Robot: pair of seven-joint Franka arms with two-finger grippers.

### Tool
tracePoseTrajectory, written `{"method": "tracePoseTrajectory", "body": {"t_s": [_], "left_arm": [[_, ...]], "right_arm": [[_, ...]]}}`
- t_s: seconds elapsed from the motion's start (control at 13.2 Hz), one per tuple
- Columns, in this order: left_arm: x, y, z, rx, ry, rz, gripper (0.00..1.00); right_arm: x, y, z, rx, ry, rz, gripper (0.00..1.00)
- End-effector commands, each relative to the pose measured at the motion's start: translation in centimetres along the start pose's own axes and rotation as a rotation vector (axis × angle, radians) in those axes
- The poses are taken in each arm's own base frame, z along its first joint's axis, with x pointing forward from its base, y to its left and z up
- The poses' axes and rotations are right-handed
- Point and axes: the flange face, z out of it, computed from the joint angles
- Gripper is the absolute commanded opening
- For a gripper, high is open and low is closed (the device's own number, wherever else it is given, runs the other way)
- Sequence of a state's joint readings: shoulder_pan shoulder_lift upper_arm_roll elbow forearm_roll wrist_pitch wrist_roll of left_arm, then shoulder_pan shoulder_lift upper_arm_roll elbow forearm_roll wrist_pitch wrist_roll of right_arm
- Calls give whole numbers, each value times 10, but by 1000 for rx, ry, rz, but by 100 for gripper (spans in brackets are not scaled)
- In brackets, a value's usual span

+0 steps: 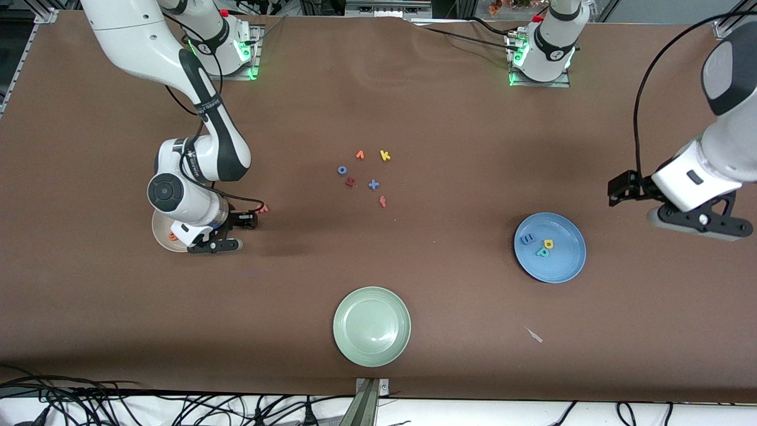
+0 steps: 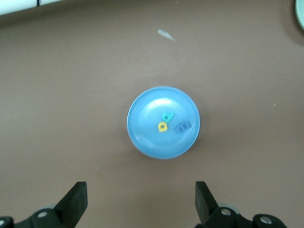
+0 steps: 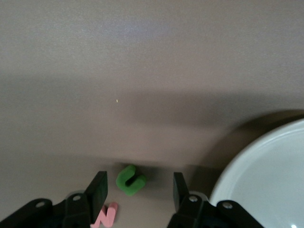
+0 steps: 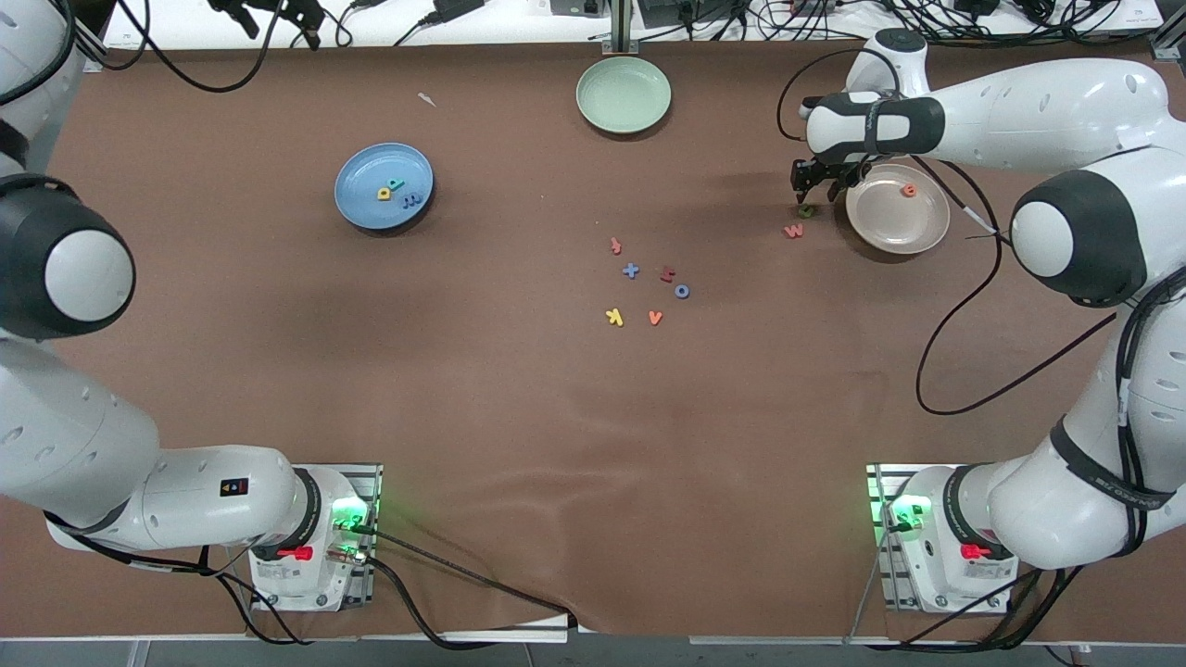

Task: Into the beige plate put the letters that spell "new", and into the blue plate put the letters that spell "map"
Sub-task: 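Raise the left arm to rest while the right gripper reaches green u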

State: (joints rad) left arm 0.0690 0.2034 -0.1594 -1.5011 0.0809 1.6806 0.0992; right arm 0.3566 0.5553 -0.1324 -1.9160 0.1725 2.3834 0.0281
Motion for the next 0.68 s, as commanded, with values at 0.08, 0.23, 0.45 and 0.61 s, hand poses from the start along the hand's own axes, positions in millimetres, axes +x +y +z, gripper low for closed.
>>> {"method": "tracePoseTrajectory", "body": {"t_s": [0.08, 0.23, 0.45, 0.61], "left_arm": [[-53, -4, -6, -58, 22, -29, 100], [-56, -1, -10, -52, 40, -31, 100], [-54, -1, -22, -52, 18, -33, 100], [-55, 0, -26, -48, 22, -34, 100]], "right_arm": [[-4, -6, 9, 15, 20, 28, 63], [-8, -14, 15, 21, 28, 27, 62], [-9, -13, 18, 19, 25, 30, 62], [-11, -12, 21, 18, 21, 31, 60]]}}
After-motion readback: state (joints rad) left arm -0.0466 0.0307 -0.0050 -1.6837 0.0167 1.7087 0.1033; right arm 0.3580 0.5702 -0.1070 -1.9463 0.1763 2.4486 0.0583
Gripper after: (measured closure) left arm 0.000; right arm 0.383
